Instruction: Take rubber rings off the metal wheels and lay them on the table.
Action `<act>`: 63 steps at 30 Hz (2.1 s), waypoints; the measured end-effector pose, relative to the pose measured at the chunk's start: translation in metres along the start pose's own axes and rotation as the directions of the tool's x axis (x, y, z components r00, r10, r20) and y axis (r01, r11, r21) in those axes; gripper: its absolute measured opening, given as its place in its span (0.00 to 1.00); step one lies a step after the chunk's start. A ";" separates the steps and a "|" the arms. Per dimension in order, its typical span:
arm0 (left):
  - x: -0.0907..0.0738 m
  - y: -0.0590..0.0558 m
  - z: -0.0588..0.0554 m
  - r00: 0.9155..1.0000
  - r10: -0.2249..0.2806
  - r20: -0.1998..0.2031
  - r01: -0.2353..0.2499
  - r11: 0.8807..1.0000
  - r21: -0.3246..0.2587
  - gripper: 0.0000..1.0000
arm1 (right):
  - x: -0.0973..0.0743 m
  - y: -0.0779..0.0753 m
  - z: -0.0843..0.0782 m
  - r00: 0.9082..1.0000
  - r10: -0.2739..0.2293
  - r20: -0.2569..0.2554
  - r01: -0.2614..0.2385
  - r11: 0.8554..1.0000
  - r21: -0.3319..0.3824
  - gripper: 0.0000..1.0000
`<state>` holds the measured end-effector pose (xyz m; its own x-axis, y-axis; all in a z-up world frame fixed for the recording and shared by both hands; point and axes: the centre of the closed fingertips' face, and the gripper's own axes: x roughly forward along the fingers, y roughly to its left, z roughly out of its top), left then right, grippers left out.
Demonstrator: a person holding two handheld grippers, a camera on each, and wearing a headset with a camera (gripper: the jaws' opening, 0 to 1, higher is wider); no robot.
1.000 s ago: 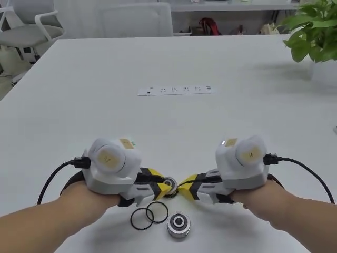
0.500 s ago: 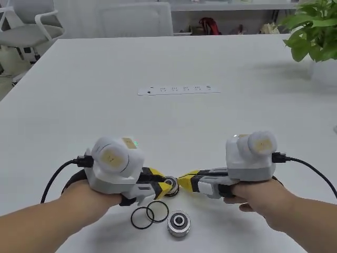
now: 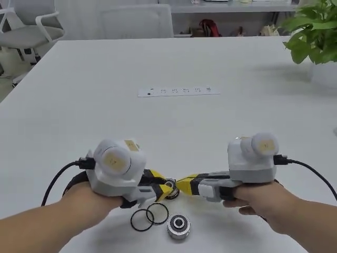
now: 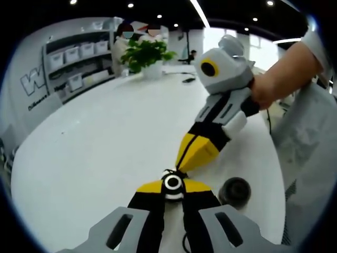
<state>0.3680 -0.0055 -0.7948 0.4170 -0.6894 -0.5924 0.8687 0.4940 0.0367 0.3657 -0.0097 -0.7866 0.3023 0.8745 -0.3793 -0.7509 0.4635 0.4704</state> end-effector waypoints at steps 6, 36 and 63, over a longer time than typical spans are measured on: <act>0.000 0.001 0.001 1.000 0.002 -0.001 -0.002 1.000 -0.005 0.12 | 0.011 0.038 0.025 0.991 0.123 0.051 -0.121 0.992 -0.030 0.00; 0.001 0.000 0.001 1.000 0.012 0.011 -0.012 1.000 -0.021 0.12 | 0.002 -0.009 -0.023 0.988 -0.046 -0.148 -0.001 0.953 -0.304 0.10; 0.001 -0.001 0.000 1.000 0.018 0.011 -0.018 1.000 -0.010 0.12 | -0.004 -0.015 -0.011 0.995 -0.057 -0.085 0.051 0.996 -0.079 0.00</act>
<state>0.3679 -0.0065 -0.7953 0.4354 -0.6864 -0.5824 0.8585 0.5114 0.0391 0.3688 -0.0218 -0.8008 0.2941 0.8313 -0.4716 -0.7787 0.4945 0.3861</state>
